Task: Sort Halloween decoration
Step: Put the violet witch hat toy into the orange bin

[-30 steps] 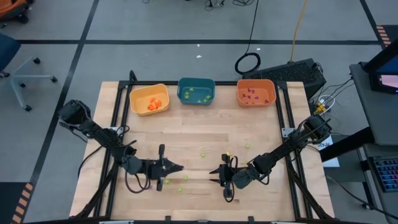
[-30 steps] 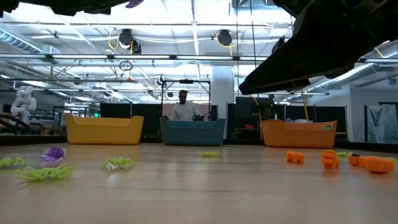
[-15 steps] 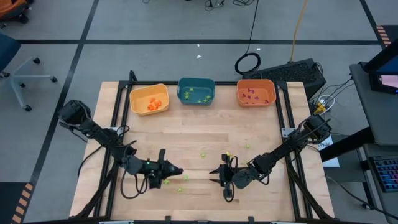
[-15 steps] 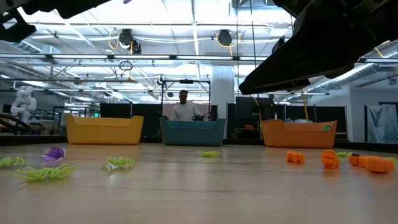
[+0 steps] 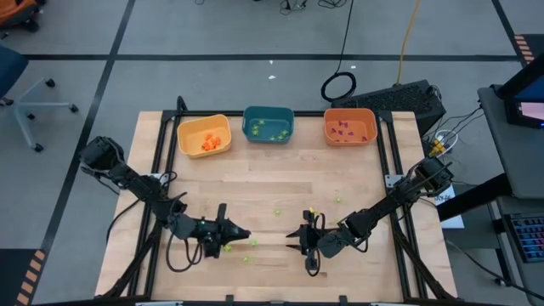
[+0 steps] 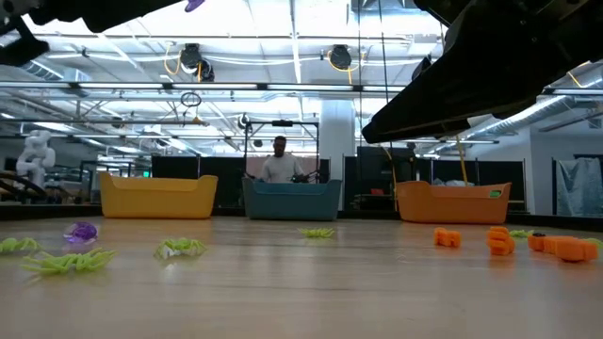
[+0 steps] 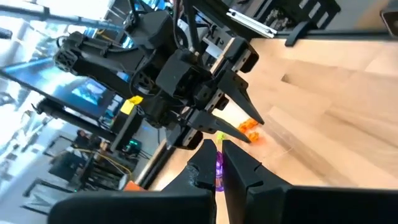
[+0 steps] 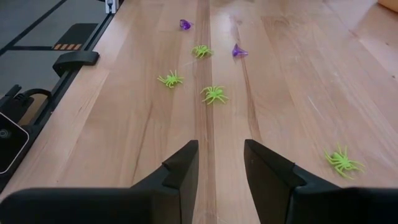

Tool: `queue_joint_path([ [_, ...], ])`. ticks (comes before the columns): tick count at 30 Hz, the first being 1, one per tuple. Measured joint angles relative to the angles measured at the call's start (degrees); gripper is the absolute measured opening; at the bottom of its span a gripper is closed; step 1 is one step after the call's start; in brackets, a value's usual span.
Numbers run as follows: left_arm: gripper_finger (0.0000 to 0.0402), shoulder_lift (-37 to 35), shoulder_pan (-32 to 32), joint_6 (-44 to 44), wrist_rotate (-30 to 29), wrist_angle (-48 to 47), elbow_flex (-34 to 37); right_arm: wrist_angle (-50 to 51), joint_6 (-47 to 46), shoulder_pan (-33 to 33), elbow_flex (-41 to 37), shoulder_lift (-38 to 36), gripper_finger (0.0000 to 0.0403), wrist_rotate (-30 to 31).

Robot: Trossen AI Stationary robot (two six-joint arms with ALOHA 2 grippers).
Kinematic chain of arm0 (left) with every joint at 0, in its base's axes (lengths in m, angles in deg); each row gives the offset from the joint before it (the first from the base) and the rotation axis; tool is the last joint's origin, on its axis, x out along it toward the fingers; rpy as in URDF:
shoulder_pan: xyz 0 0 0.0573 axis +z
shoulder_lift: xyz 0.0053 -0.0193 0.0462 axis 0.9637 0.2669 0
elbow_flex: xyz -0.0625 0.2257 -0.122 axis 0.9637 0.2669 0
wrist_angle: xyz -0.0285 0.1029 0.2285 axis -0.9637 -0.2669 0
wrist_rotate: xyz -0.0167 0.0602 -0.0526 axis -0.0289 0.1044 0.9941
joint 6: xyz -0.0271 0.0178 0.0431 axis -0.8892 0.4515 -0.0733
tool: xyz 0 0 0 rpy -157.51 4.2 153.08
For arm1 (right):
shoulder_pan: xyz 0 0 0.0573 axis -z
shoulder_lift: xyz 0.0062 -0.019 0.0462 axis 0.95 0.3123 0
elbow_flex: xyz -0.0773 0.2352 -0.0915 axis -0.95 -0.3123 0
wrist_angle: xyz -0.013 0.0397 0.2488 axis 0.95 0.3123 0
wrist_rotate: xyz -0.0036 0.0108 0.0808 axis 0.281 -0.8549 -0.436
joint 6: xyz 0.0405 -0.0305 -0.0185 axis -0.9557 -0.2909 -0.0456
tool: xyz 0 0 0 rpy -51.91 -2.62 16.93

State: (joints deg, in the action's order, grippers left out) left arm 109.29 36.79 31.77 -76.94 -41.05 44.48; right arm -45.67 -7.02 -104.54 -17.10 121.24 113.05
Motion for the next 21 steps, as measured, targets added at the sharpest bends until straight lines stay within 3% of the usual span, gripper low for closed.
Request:
queue_joint_path([
  [5,0.0006,0.0,0.0,-7.56,0.01,0.15,0.0,-0.01,-0.01,-0.01,0.0,0.01,0.0114,0.0],
  [11,0.0006,0.0,0.11,-25.95,-0.03,0.75,-0.12,-1.99,1.54,-0.57,0.0,0.01,0.0114,2.8],
  [21,0.0006,0.0,2.11,-65.04,-0.34,2.4,-0.28,-10.48,23.97,-2.84,0.78,0.01,0.0114,5.75],
])
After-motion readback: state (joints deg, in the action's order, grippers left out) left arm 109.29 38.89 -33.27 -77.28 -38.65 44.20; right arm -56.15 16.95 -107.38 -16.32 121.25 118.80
